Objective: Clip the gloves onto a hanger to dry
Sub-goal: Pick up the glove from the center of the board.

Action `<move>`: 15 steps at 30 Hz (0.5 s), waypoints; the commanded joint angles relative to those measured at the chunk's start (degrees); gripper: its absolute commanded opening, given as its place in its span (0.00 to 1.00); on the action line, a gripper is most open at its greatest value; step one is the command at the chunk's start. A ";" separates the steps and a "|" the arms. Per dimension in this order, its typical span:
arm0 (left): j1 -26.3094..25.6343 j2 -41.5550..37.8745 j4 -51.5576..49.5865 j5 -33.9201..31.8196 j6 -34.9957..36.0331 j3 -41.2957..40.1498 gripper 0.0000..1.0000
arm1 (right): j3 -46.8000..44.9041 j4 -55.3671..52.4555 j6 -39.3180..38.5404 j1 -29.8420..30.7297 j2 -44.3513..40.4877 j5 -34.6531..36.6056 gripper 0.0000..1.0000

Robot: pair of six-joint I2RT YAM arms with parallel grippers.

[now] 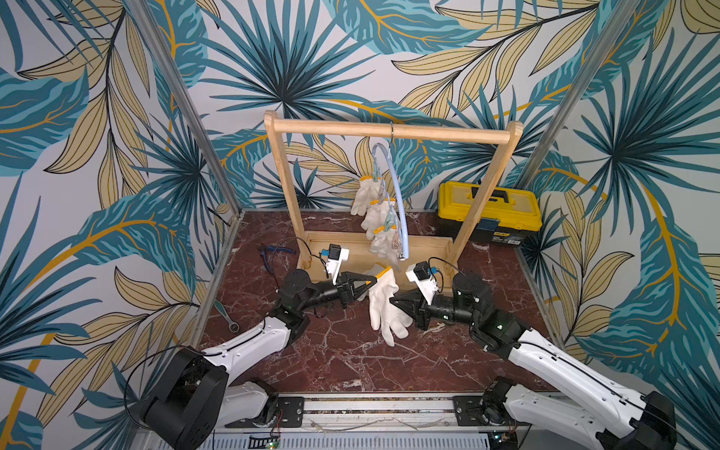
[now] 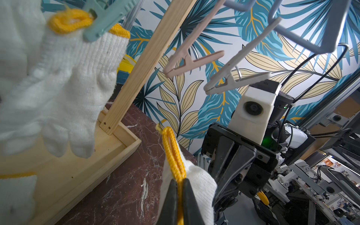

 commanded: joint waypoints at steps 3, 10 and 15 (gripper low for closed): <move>1.35 0.32 0.93 8.12 1.00 0.96 0.00 | 2.68 -11.09 -5.11 -0.85 0.19 2.25 0.40; 1.35 0.57 -5.00 21.05 4.60 4.18 0.00 | 8.64 -20.49 -11.83 -5.74 0.62 -9.51 0.50; 1.26 1.02 -7.72 26.63 5.63 7.16 0.00 | 11.63 -21.87 -14.69 -8.65 1.67 -17.08 0.49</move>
